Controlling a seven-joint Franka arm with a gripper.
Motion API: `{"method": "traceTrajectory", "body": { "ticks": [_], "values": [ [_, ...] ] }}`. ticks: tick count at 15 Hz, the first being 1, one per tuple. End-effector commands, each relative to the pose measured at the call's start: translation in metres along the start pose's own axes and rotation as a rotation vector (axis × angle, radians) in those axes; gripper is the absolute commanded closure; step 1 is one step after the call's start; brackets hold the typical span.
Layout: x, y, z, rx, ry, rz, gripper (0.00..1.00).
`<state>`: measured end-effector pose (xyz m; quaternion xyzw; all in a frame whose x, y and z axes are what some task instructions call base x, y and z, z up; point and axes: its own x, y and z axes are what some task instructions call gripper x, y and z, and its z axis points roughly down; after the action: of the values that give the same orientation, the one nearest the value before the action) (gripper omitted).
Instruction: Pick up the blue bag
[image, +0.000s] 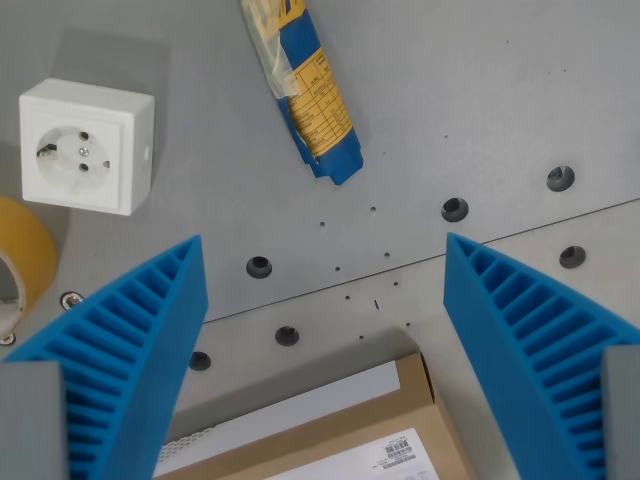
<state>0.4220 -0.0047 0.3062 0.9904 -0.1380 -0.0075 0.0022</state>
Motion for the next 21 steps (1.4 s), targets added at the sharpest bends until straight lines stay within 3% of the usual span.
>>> {"method": "traceTrajectory", "body": {
  "ticks": [1, 8, 21],
  "values": [
    [0.000, 0.000, -0.003, 0.002, 0.007, 0.000, 0.00],
    [0.004, 0.000, 0.006, 0.007, 0.020, -0.051, 0.00],
    [0.034, 0.002, 0.070, 0.029, 0.085, -0.276, 0.00]
  ]
}}
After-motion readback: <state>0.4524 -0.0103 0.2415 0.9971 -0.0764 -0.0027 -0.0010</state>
